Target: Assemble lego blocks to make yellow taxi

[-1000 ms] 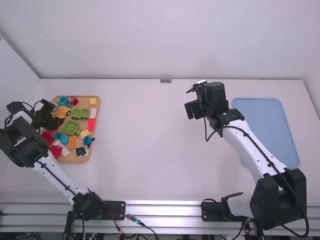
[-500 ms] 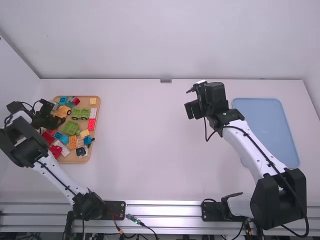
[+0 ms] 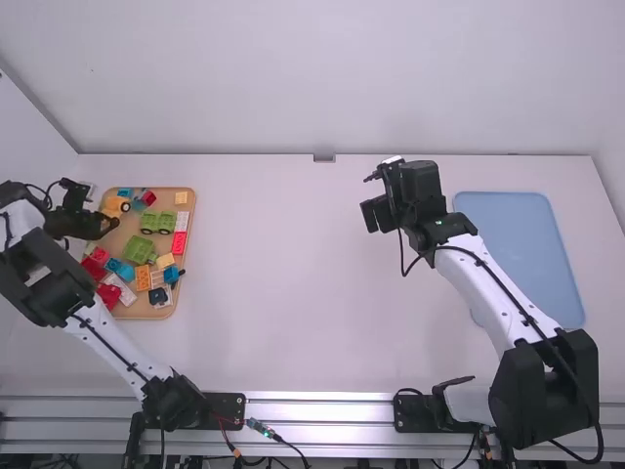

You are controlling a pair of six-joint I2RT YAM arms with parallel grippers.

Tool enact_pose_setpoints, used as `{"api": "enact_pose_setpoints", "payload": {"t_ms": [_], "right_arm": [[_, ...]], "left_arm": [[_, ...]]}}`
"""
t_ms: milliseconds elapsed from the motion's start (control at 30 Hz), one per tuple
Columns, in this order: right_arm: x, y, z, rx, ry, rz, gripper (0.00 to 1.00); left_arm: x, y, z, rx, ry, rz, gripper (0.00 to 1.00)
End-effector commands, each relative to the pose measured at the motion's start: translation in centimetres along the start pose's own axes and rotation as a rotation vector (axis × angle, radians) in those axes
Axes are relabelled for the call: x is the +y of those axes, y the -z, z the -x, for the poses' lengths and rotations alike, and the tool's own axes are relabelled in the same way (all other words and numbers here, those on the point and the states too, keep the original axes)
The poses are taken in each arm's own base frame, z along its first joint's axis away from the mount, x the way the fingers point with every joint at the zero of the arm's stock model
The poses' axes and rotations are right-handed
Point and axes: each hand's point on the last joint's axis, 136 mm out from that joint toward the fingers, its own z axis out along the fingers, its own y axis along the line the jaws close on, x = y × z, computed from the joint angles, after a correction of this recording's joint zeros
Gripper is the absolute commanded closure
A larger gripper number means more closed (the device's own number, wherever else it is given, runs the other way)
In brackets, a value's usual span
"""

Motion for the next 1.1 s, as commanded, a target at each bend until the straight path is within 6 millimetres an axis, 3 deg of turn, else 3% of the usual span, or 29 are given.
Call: {"api": "enact_pose_setpoints", "payload": {"t_ms": [0, 167, 233, 500, 567, 600, 667, 733, 767, 867, 900, 1000, 1067], "right_arm": [[-0.3, 0.3, 1.1, -0.024, -0.002, -0.004, 0.01], [-0.3, 0.3, 1.1, -0.024, -0.003, -0.004, 0.01], [-0.3, 0.3, 1.1, -0.023, -0.002, -0.004, 0.01], [-0.5, 0.3, 0.6, -0.002, 0.018, -0.018, 0.01], [-0.8, 0.3, 0.5, 0.004, 0.016, -0.034, 0.01], [-0.8, 0.3, 0.5, 0.004, 0.016, -0.034, 0.01], [-0.7, 0.3, 0.5, 0.002, 0.016, -0.027, 0.01], [-1.1, 0.3, 0.4, 0.005, 0.009, -0.034, 0.01], [-1.2, 0.3, 0.3, 0.006, 0.007, -0.036, 0.01], [-2.0, 0.3, -0.3, 0.028, -0.013, -0.041, 0.01], [-2.0, 0.3, -0.4, 0.030, -0.014, -0.040, 0.01], [-2.2, 0.3, -1.0, 0.046, -0.026, -0.004, 0.01], [-2.4, 0.4, -1.2, 0.048, -0.039, 0.010, 0.01]], "left_arm": [[-2.3, 1.6, 3.4, -0.095, -0.072, -0.072, 0.66], [-6.4, 2.3, 4.9, -0.064, -0.179, -0.134, 0.73], [-9.2, 1.8, 5.9, -0.065, -0.252, -0.166, 0.75], [-16.9, -0.1, 8.2, -0.071, -0.447, -0.127, 0.77], [-20.3, -0.7, 7.8, -0.042, -0.539, -0.113, 0.77], [-20.5, -0.7, 7.8, -0.040, -0.546, -0.114, 0.77], [-24.4, -0.9, 7.0, -0.034, -0.652, -0.158, 0.79], [-29.5, -0.8, 5.7, -0.056, -0.789, -0.262, 0.82], [-30.3, -0.8, 5.5, -0.063, -0.805, -0.280, 0.82], [-36.6, -0.6, 3.5, -0.099, -0.929, -0.424, 0.79], [-36.8, -0.6, 3.4, -0.099, -0.933, -0.428, 0.79], [-40.6, -1.9, 1.3, -0.057, -1.018, -0.482, 0.82], [-42.0, -2.5, 0.4, -0.040, -1.055, -0.496, 0.84]]}}
